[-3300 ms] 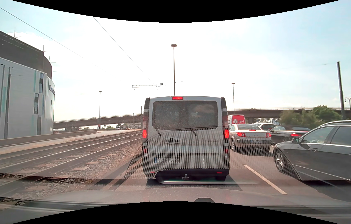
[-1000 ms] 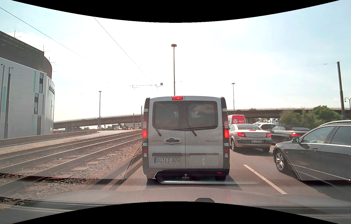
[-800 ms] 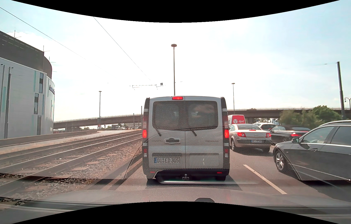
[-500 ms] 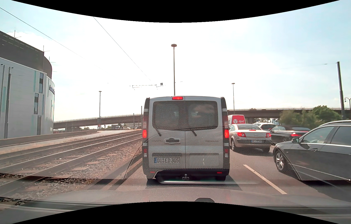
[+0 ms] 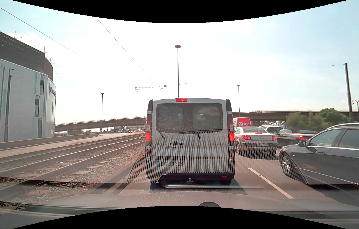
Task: Follow the waypoints while adhering to traffic rules and regulations
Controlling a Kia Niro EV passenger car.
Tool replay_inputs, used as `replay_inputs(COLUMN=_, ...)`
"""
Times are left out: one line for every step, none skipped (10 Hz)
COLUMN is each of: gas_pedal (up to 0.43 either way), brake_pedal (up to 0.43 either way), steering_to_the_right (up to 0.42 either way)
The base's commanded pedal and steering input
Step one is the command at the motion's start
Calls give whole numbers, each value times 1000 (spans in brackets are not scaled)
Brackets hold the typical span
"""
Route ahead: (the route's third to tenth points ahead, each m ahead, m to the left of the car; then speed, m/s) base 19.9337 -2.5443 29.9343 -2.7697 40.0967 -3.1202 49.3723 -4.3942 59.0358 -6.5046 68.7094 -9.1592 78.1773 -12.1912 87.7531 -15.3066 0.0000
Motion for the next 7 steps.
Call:
replay_inputs(gas_pedal=0, brake_pedal=250, steering_to_the_right=-3)
replay_inputs(gas_pedal=0, brake_pedal=250, steering_to_the_right=-3)
replay_inputs(gas_pedal=0, brake_pedal=244, steering_to_the_right=-3)
replay_inputs(gas_pedal=0, brake_pedal=250, steering_to_the_right=-3)
replay_inputs(gas_pedal=0, brake_pedal=250, steering_to_the_right=-3)
replay_inputs(gas_pedal=0, brake_pedal=250, steering_to_the_right=-3)
replay_inputs(gas_pedal=0, brake_pedal=250, steering_to_the_right=-3)
